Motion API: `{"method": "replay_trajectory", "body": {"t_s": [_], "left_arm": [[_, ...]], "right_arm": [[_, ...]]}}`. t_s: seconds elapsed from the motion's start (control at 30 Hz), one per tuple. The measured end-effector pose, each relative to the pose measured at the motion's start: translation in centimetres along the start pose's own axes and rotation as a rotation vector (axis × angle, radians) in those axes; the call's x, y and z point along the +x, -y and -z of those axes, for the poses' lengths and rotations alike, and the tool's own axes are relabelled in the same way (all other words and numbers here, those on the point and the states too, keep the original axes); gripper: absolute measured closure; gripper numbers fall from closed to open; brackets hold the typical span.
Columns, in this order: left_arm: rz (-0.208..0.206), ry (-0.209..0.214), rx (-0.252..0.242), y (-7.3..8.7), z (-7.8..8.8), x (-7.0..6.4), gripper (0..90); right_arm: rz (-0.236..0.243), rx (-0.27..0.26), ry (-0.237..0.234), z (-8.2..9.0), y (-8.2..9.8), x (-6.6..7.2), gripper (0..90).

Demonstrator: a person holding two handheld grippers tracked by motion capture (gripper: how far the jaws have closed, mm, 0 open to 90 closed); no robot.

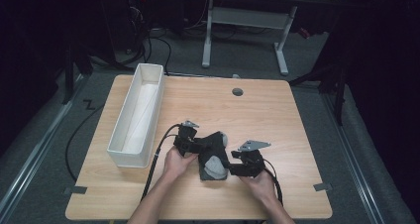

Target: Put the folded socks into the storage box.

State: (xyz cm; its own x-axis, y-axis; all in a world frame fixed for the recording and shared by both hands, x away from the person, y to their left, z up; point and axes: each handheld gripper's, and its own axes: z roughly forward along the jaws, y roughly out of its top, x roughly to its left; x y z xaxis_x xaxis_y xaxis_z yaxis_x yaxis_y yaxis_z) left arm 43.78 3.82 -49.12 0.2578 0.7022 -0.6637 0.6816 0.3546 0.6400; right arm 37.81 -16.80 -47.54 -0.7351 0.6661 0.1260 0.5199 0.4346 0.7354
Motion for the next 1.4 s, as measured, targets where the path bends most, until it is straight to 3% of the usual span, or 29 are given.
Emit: {"method": "replay_trajectory", "body": {"t_s": [0.33, 0.53, 0.67, 0.83, 1.13, 1.23, 1.3, 1.4], "left_arm": [[-0.025, 0.011, -0.005, 0.0, 0.5, -0.5, 56.0], [0.001, 0.025, -0.015, -0.4, 1.0, -0.9, 59.2], [-0.034, 0.033, -0.036, -0.6, 1.8, -1.7, 60.5], [-0.084, 0.044, -0.073, -0.9, 2.6, -2.9, 62.9], [-0.119, 0.074, -0.156, -1.4, 4.4, -4.2, 64.0], [-0.116, 0.085, -0.189, -1.8, 5.1, -4.5, 64.3], [-0.144, 0.084, -0.205, -1.9, 5.4, -4.8, 64.3], [-0.179, 0.09, -0.226, -2.1, 5.8, -5.5, 64.4]], "right_arm": [[0.008, -0.027, 0.015, 0.2, 0.2, 0.3, 41.9], [0.004, -0.025, 0.012, 0.3, 0.3, 0.3, 41.8], [0.006, -0.039, 0.005, 0.4, 0.4, 0.3, 41.7], [0.046, -0.096, 0.042, 0.8, 0.7, 0.9, 41.5], [0.05, -0.147, 0.035, 1.5, 0.8, 1.1, 41.6], [0.047, -0.171, 0.059, 1.9, 1.3, 0.8, 42.2], [0.027, -0.174, 0.075, 2.2, 1.7, 0.3, 42.0], [-0.013, -0.158, 0.135, 2.5, 2.5, -1.0, 41.5]]}}
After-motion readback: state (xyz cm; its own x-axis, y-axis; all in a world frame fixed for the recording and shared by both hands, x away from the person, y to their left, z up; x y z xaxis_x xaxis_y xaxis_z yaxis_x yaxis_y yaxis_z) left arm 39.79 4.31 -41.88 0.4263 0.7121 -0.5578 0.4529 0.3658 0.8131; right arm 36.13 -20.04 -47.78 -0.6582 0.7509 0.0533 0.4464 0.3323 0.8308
